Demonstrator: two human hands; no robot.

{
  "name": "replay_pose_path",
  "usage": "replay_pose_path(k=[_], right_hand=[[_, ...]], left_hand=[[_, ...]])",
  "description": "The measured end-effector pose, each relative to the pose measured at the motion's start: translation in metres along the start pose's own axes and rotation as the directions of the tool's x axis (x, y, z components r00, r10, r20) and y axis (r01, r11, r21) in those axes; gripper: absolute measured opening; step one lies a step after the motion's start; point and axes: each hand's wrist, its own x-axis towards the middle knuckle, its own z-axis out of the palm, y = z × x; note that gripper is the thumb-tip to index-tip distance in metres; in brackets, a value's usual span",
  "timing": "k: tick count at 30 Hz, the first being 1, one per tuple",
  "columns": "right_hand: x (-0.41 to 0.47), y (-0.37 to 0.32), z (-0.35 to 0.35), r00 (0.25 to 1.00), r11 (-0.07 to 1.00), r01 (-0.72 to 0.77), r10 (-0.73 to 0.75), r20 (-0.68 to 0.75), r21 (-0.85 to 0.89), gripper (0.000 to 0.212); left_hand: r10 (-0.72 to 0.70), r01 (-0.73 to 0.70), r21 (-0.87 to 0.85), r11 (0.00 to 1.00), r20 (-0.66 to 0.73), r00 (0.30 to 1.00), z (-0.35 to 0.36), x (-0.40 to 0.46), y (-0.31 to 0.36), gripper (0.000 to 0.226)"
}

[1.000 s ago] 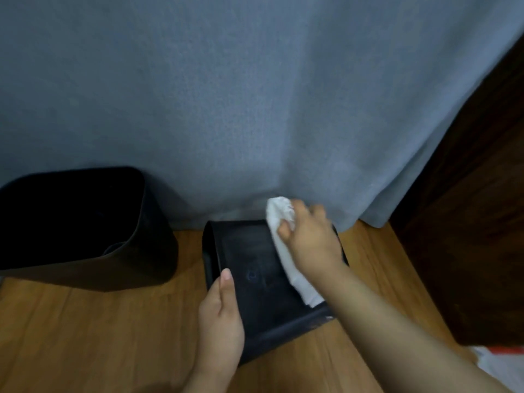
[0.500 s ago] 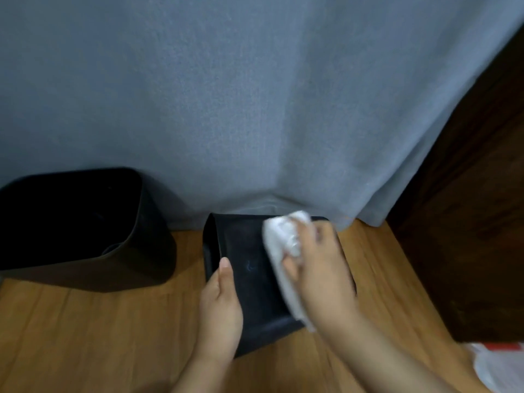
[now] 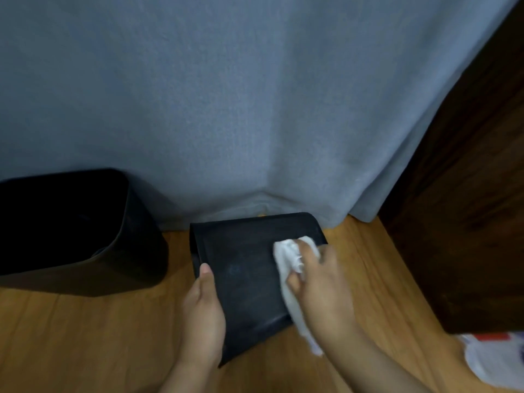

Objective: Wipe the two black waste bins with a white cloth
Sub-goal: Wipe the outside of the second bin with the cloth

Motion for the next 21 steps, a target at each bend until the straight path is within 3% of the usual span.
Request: replay_pose_path(k=[5,9,12,14,16,18,21], right_hand=[[0.014,0.067,-0.013,0.973,0.969,-0.226,0.221,-0.058,-0.097,0.045],[0.008,0.081,-0.025,0.951,0.948,-0.294,0.278,-0.136,-0.119,0.043],[-0.004,0.044,-0.031,0.983,0.996,-0.093,0.092,-0.158,0.003,0.049],[-0.016,0.002,-0.031,0.999,0.981,0.034,-0.026,-0.044,0.189,0.042],[-0.028,-0.03,-0.021,0.99,0.964,0.137,-0.141,0.002,0.229,0.041],[-0.031,-0.041,-0.01,0.979,0.963,0.197,-0.205,0.022,0.185,0.052],[-0.021,-0.039,-0.009,0.986,0.955,0.165,-0.169,-0.006,0.247,0.05]], left_hand=[[-0.019,0.02,-0.018,1.0,0.006,1.0,0.004,-0.003,0.007,0.037],[-0.007,0.004,0.042,0.999,0.061,0.998,0.006,-0.004,0.013,0.042],[0.005,-0.018,0.131,0.991,0.096,0.995,0.005,-0.002,0.015,0.057],[0.034,-0.062,0.223,0.973,0.128,0.991,0.005,-0.001,0.019,0.062],[0.002,-0.035,0.253,0.967,0.127,0.992,0.004,0.002,0.022,0.064],[-0.106,0.08,0.168,0.982,0.152,0.983,0.0,0.002,0.025,0.062],[-0.255,0.276,-0.044,0.96,0.271,0.928,-0.008,-0.006,0.025,0.049]])
